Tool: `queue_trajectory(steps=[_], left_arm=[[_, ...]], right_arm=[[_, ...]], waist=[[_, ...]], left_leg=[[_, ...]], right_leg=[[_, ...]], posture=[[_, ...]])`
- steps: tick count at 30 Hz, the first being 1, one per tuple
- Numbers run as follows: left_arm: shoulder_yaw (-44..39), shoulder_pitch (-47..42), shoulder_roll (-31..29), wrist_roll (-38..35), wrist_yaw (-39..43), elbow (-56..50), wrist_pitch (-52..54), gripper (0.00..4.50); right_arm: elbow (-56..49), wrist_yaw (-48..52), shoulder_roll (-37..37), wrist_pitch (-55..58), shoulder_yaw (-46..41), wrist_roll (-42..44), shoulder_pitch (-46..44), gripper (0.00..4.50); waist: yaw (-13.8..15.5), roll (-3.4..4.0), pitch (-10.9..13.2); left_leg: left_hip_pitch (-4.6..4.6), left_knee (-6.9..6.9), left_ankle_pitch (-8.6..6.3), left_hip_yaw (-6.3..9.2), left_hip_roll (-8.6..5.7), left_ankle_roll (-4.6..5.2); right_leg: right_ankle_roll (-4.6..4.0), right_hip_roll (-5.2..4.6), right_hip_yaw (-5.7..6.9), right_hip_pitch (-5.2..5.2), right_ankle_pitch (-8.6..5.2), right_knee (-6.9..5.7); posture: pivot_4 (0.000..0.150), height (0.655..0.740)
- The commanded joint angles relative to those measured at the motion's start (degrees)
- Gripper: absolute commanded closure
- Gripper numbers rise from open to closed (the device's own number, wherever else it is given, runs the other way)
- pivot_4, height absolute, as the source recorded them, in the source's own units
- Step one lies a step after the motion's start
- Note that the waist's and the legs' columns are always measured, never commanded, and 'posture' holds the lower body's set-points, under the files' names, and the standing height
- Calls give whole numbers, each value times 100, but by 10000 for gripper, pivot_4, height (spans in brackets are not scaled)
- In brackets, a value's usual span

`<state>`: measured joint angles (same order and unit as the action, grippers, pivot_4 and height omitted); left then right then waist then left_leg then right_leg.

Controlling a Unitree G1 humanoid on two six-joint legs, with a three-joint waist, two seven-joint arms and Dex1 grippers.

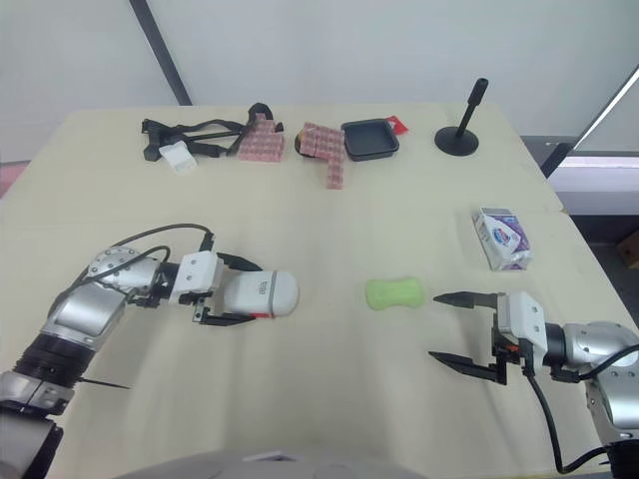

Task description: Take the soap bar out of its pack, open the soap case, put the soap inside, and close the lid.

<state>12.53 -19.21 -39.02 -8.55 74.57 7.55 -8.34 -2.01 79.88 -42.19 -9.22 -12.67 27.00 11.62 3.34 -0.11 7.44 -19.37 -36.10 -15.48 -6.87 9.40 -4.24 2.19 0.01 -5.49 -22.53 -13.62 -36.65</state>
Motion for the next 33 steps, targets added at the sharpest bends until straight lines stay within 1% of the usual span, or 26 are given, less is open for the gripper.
queue_trajectory(steps=[1,23,26,27,33], left_arm=[[-7,17,-1,87,-93,-10,-196,0],[7,-40,85,176,-132,207,-475,0],[-24,-96,149,173,-192,275,-531,8504],[-28,-109,162,170,-204,289,-523,10306],[-28,-102,159,164,-186,278,-567,10298]], right_arm=[[-49,-23,-67,-90,-88,30,63,338],[-207,-87,-185,23,-80,46,127,338],[-280,-125,-194,83,-70,47,133,0],[-295,-132,-196,97,-68,48,135,0],[-381,-154,-211,159,-84,56,176,0]], waist=[[0,0,0],[-4,0,0],[-5,0,0],[-3,0,0],[-5,-1,1]], left_leg=[[0,0,0,0,0,0],[-2,-1,1,0,1,2],[-2,0,1,0,1,2],[-2,-1,1,0,1,2],[-4,0,1,0,1,2]], right_leg=[[0,0,0,0,0,0],[0,-4,4,0,0,1],[0,-4,5,0,0,2],[0,-4,5,0,0,2],[-1,-5,6,0,-1,4]], posture=[[1500,7400],[1500,7400],[1500,7400],[1500,7400],[1500,7400]])
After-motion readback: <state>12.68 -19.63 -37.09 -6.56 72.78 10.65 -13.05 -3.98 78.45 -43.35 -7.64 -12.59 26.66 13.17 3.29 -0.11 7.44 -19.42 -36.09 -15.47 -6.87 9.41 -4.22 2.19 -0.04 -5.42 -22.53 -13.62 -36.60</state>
